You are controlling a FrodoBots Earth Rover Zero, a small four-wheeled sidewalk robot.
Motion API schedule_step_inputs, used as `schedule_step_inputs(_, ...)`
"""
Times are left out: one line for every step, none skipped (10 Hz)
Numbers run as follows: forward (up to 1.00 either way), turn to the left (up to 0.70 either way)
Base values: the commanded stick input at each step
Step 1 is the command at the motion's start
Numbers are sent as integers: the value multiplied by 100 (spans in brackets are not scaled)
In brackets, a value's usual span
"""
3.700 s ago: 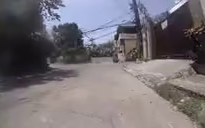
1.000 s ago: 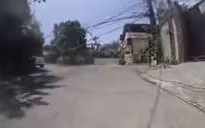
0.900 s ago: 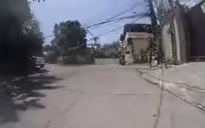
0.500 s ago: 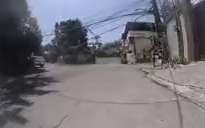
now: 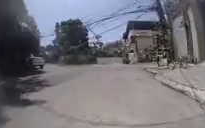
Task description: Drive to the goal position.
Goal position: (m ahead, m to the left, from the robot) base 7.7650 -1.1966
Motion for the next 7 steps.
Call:
schedule_step_inputs(100,0)
schedule_step_inputs(100,0)
schedule_step_inputs(100,0)
schedule_step_inputs(100,-11)
schedule_step_inputs(100,-26)
schedule_step_inputs(100,-40)
schedule_step_inputs(100,-35)
